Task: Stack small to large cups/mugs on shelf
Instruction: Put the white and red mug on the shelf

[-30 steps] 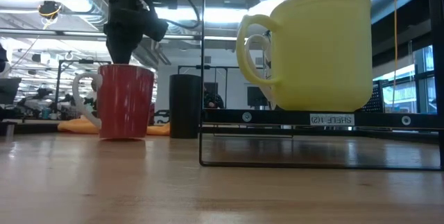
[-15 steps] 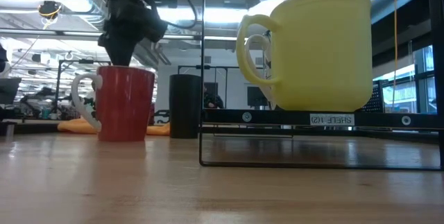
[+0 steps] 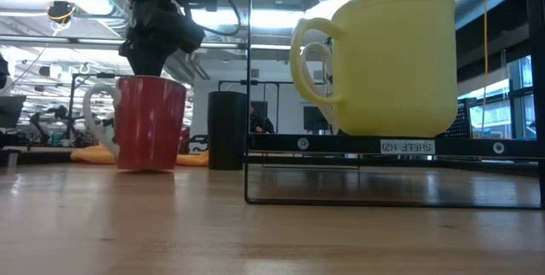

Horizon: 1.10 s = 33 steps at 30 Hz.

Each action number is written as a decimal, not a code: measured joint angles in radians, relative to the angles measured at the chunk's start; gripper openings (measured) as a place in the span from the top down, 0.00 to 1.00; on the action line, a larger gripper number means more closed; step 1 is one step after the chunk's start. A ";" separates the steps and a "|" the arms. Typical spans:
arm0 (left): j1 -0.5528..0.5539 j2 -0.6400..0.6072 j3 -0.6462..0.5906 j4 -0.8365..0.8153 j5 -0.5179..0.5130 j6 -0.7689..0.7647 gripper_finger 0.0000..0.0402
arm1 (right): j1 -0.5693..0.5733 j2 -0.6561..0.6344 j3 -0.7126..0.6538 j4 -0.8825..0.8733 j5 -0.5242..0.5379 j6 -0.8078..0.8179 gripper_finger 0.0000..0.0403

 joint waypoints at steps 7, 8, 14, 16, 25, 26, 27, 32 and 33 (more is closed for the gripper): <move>-0.018 0.003 -0.004 0.007 0.051 -0.017 0.79 | 0.000 0.000 0.000 -0.004 0.000 0.000 0.80; -0.020 0.003 -0.003 0.008 0.049 -0.019 0.79 | 0.000 0.000 0.000 -0.004 0.000 0.000 0.80; -0.021 0.003 -0.001 0.005 0.072 -0.024 0.79 | -0.005 0.000 0.000 -0.011 0.000 0.000 0.80; -0.021 0.003 0.015 0.003 0.092 -0.016 0.79 | -0.012 0.000 0.000 -0.015 0.000 0.000 0.80; -0.018 -0.001 0.165 -0.046 0.009 0.058 0.79 | -0.030 0.000 0.000 -0.023 0.000 -0.002 0.80; -0.013 -0.001 0.166 -0.054 0.000 0.074 0.79 | -0.030 0.000 0.000 -0.023 0.000 -0.003 0.80; -0.007 0.000 0.165 -0.064 -0.004 0.089 0.79 | -0.030 0.000 0.000 -0.024 0.000 -0.003 0.80; 0.014 0.000 0.099 -0.095 -0.001 0.124 0.79 | -0.030 0.000 0.000 -0.024 0.000 -0.004 0.80; 0.014 0.000 0.085 -0.095 0.007 0.123 0.79 | -0.030 0.000 0.000 -0.025 0.000 -0.004 0.80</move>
